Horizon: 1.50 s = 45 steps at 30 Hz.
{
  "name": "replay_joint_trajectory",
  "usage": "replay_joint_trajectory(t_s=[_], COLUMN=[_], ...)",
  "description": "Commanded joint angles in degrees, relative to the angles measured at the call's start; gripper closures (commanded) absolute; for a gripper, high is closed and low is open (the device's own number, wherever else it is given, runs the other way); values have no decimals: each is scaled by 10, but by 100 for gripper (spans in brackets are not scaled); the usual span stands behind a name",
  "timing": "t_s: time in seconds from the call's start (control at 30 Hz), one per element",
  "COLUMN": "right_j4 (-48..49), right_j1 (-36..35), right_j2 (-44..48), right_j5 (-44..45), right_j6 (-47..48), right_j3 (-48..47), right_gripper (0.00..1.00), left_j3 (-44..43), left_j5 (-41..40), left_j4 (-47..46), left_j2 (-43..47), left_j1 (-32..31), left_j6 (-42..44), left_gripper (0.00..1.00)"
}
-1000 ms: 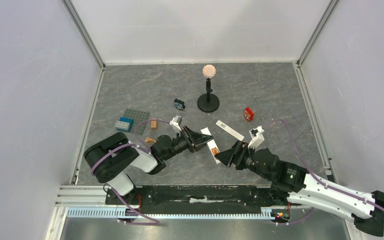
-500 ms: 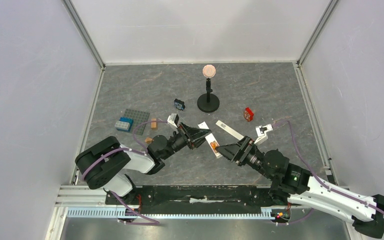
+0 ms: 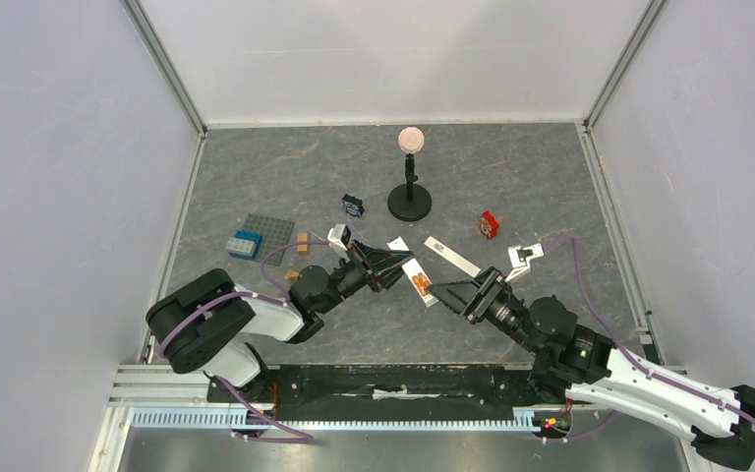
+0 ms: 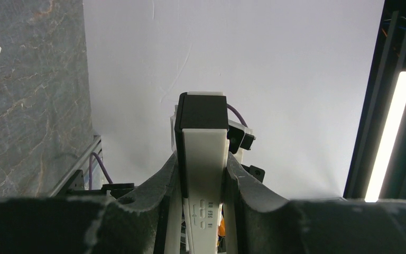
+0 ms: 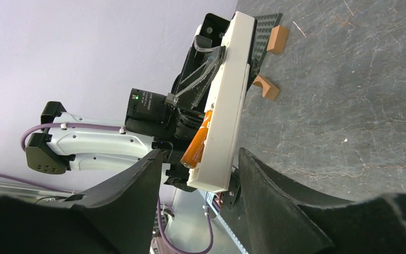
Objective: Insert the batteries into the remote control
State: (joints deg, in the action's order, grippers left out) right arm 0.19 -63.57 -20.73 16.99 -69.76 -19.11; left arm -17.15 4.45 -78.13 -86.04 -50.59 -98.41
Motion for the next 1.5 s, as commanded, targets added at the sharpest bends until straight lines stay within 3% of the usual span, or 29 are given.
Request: replay_joint_trajectory(t_s=[0.0,0.73,1.07,1.13,1.3,1.47], right_j4=[27,15,-39,-46,-48,-48], right_j1=[0,1,0,0,1,0], right_j2=[-6,-49,-81,-83,-73,-68], right_j5=[14,28,9,5,5,4], right_j6=[16,-20,-70,-70,-53,-15], right_j3=[-3,-10,-20,-21,-28,-47], right_gripper=[45,69,75,70,39,31], left_j3=[-16,-27,-32,-34,-43,-57], left_j5=[-10,12,28,23,10,12], left_j4=[-29,-3,112,158,262,323], left_j2=[21,42,118,144,206,241], left_j1=[-2,-3,-3,-3,-2,-2], left_j6=[-33,1,108,134,195,239], left_gripper=[98,98,98,98,98,98])
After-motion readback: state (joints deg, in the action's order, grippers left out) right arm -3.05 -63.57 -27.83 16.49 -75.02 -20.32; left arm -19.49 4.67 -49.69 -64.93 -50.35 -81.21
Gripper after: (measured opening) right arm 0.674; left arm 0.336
